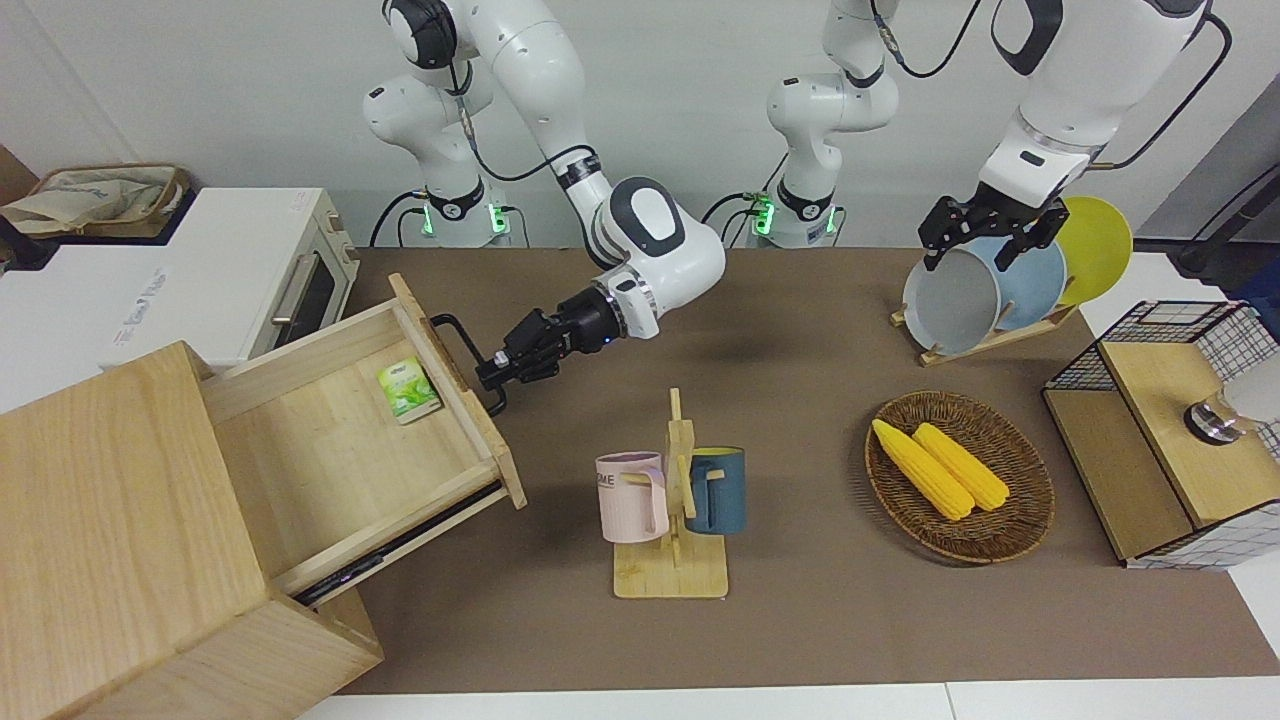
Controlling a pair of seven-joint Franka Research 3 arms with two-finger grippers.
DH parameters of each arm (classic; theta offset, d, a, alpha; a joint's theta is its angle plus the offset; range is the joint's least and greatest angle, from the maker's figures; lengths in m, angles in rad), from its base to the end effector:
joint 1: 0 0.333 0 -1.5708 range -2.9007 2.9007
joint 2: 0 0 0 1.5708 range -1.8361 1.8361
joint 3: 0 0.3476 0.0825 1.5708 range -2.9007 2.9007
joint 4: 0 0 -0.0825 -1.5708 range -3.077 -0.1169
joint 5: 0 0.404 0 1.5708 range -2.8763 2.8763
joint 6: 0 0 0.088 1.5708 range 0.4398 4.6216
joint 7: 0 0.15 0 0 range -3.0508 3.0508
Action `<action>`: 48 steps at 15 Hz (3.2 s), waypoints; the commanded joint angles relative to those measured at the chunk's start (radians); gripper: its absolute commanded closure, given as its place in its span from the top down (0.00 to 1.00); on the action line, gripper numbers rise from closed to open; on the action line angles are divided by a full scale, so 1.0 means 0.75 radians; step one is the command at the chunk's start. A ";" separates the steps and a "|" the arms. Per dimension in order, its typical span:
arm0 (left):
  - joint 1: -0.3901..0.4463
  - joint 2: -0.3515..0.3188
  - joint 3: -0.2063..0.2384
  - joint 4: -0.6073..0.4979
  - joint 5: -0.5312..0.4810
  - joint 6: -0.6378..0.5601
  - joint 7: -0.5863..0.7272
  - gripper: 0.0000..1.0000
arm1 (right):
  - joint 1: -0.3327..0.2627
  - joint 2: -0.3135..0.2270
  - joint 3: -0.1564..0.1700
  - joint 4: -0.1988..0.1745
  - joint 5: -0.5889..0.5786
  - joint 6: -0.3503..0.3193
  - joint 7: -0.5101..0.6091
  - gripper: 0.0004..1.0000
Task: Slide drawer open with right arm
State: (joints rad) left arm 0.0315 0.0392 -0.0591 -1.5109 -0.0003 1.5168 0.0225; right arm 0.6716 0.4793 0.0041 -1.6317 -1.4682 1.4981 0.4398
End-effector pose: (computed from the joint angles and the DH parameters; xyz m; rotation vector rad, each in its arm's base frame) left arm 0.5810 -0.0154 0.6151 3.1377 -0.0786 -0.0522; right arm 0.6280 0.3039 0.4128 1.5441 0.5351 0.3481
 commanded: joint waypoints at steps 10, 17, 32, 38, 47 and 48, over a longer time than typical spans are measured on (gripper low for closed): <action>0.007 0.015 -0.009 0.033 0.023 -0.026 0.013 0.99 | 0.015 -0.007 -0.014 0.040 0.035 -0.048 -0.002 0.98; 0.007 0.015 -0.009 0.035 0.023 -0.026 0.013 0.99 | 0.096 -0.003 -0.012 0.104 0.164 -0.083 0.091 0.98; 0.007 0.015 -0.009 0.035 0.023 -0.026 0.013 0.99 | -0.108 -0.250 -0.005 0.429 1.226 -0.083 0.074 0.98; 0.007 0.015 -0.009 0.035 0.023 -0.026 0.013 0.99 | -0.463 -0.389 -0.012 0.427 1.816 -0.046 -0.140 0.99; 0.007 0.015 -0.009 0.033 0.023 -0.026 0.013 0.99 | -0.730 -0.406 -0.028 0.413 2.066 -0.032 -0.445 0.99; 0.007 0.015 -0.009 0.033 0.023 -0.026 0.013 0.99 | -0.744 -0.402 -0.030 0.415 2.064 -0.032 -0.459 0.99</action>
State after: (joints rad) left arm 0.0315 0.0392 -0.0591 -1.5109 -0.0003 1.5168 0.0225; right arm 0.1560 0.1870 -0.0269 -1.2989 0.0362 1.4536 0.1377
